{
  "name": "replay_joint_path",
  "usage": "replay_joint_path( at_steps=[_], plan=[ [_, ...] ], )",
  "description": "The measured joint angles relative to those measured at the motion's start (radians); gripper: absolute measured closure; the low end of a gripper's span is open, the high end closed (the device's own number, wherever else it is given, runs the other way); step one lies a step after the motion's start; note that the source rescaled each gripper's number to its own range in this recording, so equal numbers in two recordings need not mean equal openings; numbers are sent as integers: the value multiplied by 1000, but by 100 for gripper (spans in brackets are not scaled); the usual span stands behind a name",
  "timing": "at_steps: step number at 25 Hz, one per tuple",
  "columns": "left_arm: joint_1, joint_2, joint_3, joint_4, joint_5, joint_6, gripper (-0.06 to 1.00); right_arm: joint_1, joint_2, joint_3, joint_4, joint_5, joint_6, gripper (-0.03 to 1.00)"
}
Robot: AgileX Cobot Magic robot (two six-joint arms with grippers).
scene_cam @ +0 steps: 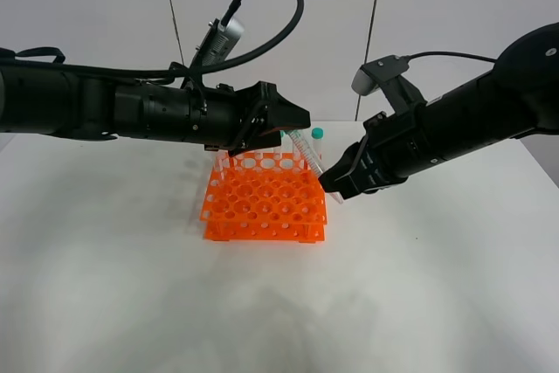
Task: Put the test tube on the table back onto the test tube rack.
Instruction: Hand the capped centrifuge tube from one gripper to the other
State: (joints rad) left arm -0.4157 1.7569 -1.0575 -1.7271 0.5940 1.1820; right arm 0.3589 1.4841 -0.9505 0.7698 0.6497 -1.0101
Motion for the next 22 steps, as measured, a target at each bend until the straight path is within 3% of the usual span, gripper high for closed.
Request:
replay_joint_path(
  at_steps=[3,5,9,10,22],
  plan=[
    [0,0,0,0,0,-2,39,0,0,0,-3,0,0,96],
    [0,0,0,0,0,-4,52,0,0,0,-3,0,0,96],
    [0,0,-1,0,7,-4,89,0,0,0,-5,-3,5,96],
    [0,0,-1,0,11,-5,94,0,0,0,-5,-3,6,96],
    [0,0,-4,0,18,-15,94,0,0,0,-6,-4,15,96]
  ],
)
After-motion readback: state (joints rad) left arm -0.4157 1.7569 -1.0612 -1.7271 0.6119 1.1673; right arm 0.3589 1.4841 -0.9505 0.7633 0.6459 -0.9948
